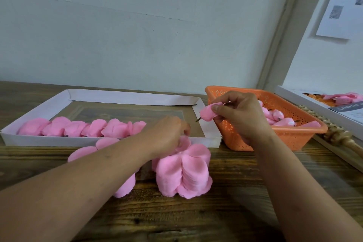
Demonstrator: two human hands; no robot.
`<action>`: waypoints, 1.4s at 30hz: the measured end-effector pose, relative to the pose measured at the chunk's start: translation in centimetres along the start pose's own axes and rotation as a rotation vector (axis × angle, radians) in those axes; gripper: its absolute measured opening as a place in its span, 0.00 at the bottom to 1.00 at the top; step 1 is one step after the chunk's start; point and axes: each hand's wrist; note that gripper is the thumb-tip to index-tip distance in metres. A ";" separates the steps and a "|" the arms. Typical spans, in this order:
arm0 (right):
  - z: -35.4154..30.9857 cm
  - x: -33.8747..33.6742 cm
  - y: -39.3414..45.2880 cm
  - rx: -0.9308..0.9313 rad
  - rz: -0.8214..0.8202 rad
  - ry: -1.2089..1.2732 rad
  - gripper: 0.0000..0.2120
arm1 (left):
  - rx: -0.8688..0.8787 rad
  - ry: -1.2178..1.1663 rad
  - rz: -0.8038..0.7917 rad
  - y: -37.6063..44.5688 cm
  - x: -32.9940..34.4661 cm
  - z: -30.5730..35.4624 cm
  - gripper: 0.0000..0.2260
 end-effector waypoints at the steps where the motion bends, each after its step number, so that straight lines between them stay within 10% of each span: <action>1: 0.0 0.0 0.0 0.001 -0.001 -0.002 0.07 | 0.003 0.001 -0.017 0.0 -0.1 0.1 0.09; 28: -0.1 0.0 0.0 -0.008 0.004 -0.009 0.09 | 0.010 -0.025 0.146 -0.8 -0.5 -0.2 0.05; 37: 0.0 0.0 0.0 -0.006 0.003 -0.008 0.09 | -0.238 -0.775 -0.084 -1.7 -3.5 0.5 0.07; 42: 0.0 0.0 0.0 -0.017 0.006 0.003 0.09 | -0.272 -0.594 -0.238 -2.3 -3.7 1.2 0.06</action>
Point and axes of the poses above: each hand's wrist, its own y-axis towards the middle knuckle, its own x-axis out of the palm, z = x × y, and after that the axes turned 8 degrees about -y, right-handed
